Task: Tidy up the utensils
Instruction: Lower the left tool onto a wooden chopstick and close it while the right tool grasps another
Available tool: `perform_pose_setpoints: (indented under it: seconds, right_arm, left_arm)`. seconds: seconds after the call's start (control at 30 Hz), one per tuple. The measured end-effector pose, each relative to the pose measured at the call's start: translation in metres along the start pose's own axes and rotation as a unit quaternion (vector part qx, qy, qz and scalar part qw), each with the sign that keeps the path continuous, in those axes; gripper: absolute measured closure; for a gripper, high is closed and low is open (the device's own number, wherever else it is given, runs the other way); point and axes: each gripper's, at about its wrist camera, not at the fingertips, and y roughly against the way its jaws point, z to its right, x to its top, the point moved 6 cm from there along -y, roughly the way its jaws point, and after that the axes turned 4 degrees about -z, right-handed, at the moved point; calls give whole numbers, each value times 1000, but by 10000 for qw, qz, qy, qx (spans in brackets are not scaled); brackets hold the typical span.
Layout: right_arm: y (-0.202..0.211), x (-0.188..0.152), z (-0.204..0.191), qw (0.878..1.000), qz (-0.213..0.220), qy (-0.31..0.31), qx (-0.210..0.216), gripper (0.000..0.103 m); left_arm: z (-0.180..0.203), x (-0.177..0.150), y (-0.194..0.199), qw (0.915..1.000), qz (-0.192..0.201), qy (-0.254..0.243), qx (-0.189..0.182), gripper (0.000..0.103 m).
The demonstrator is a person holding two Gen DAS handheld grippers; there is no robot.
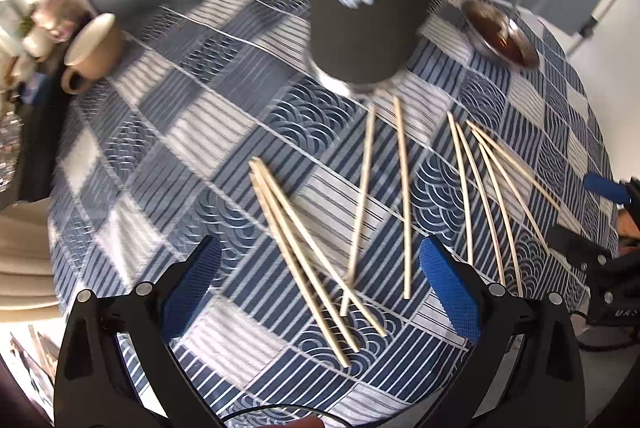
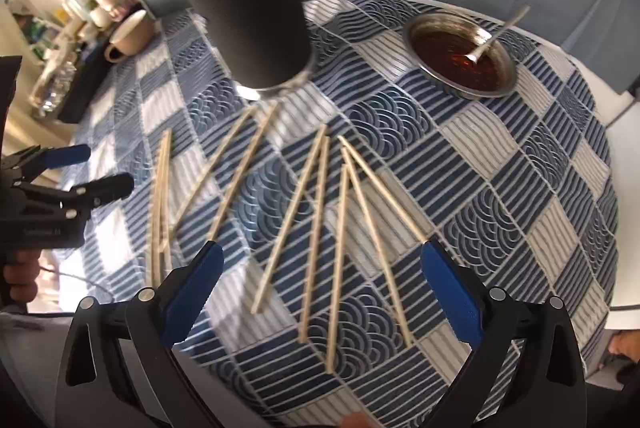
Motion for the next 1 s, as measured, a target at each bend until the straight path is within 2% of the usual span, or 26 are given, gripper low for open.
perform_pose_setpoints:
  seconds: [0.2,0.23,0.27,0.3,0.5,0.6,0.67,0.83,0.9,1.0]
  right_arm:
    - [-19,-12,7,9997,-224,-77,18,10]
    - [-21,-14,8,9997,-240,-85,9,14]
    - [-24,-17,9,9996,-266,-82,20,25]
    - [-28,-19,10,9994,-330,-94,23,31]
    - [-49,-32,14,9978,-600,-220,195,44]
    - [-57,-36,13,9971,-691,-216,239,54]
    - [-64,-39,12,9961,-813,-180,282,65]
    - [-71,-41,7,9965,-831,58,86,71]
    - [-73,-41,6,9962,-858,78,90,76]
    - [-75,-40,2,9961,-862,174,29,76]
  left_arm:
    - [14,7,-24,9994,-38,-322,-84,6]
    - [17,10,-28,9992,-29,-408,-22,6]
    - [18,12,-30,9990,-34,-441,0,6]
    - [20,15,-34,9989,-52,-458,13,6]
    - [23,20,-47,9979,-115,-632,80,11]
    - [23,22,-55,9972,-211,-703,155,16]
    - [23,22,-58,9966,-246,-770,159,22]
    - [28,25,-64,9946,-259,-992,144,25]
    - [30,26,-70,9933,-308,-1104,177,29]
    - [28,28,-79,9923,-407,-1137,263,35]
